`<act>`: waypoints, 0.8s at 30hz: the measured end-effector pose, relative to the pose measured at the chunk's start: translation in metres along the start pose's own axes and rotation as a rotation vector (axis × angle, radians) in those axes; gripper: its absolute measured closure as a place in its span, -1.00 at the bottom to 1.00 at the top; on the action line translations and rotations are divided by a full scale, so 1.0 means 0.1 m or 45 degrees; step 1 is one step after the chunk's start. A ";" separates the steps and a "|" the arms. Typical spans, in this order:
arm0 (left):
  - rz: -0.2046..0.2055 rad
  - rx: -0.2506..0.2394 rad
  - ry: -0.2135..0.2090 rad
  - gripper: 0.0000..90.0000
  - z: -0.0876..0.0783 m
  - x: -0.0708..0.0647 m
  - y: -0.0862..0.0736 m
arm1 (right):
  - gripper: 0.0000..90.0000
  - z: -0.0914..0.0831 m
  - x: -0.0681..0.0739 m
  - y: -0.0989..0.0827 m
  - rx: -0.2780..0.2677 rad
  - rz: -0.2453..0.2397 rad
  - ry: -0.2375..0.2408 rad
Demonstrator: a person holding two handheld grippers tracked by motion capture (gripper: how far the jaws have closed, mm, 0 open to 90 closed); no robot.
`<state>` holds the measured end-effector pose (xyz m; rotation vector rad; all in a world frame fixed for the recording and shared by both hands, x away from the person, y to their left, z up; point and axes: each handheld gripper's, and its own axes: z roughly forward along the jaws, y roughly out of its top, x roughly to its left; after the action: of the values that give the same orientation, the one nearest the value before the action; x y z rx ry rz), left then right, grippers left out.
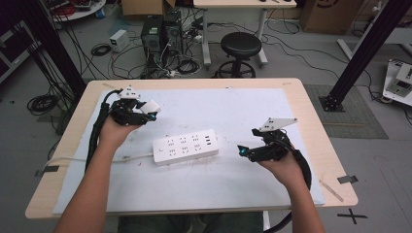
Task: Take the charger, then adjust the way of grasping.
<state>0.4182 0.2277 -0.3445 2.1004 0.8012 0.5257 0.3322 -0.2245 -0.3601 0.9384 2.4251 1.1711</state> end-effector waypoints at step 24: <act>0.124 -0.027 -0.114 -0.05 -0.22 -0.36 -0.19 | -0.60 0.03 0.06 0.07 0.000 -0.035 0.027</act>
<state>0.3728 0.2234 -0.3501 2.1353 0.6425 0.4857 0.3327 -0.2157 -0.3562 0.8939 2.4465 1.1778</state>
